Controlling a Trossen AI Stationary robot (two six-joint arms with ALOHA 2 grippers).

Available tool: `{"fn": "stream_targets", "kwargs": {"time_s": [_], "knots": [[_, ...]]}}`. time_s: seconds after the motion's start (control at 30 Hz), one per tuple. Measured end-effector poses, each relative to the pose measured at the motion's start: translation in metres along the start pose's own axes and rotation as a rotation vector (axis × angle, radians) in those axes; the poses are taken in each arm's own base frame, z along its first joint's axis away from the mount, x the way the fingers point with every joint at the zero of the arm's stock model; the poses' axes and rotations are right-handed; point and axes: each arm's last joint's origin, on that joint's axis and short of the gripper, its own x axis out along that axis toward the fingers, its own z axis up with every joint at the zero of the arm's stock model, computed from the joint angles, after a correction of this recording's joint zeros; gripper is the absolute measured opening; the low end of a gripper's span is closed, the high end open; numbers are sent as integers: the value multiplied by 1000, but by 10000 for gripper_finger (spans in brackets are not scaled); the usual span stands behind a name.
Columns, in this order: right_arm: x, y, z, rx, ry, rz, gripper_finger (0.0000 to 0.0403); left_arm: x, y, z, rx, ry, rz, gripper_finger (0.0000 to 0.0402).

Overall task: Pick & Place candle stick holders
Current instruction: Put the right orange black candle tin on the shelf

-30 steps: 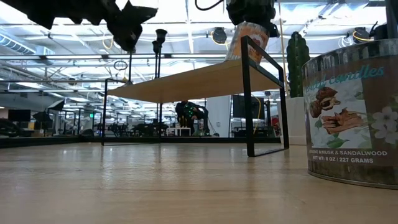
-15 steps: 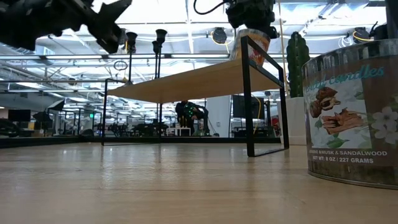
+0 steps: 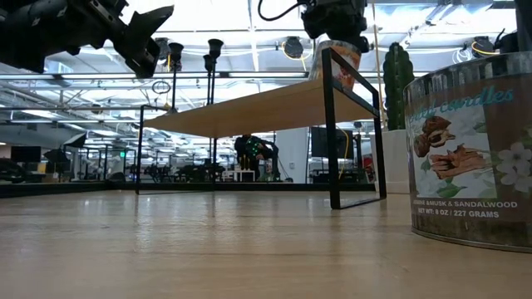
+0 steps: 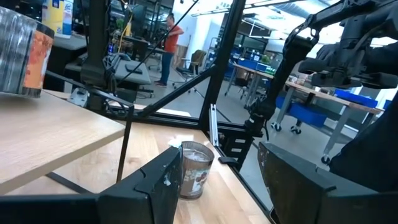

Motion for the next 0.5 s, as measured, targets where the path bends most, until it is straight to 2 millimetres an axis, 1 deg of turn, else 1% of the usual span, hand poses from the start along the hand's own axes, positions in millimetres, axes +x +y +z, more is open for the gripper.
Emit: {"fn": "stream_targets", "kwargs": {"time_s": [0.3,0.5], "knots": [[0,1,1,-3,-12,12,10,0,0,0,9,3,3,214],[0,3,3,-5,-21,64,10,0,0,0,9,4,3,214]]}}
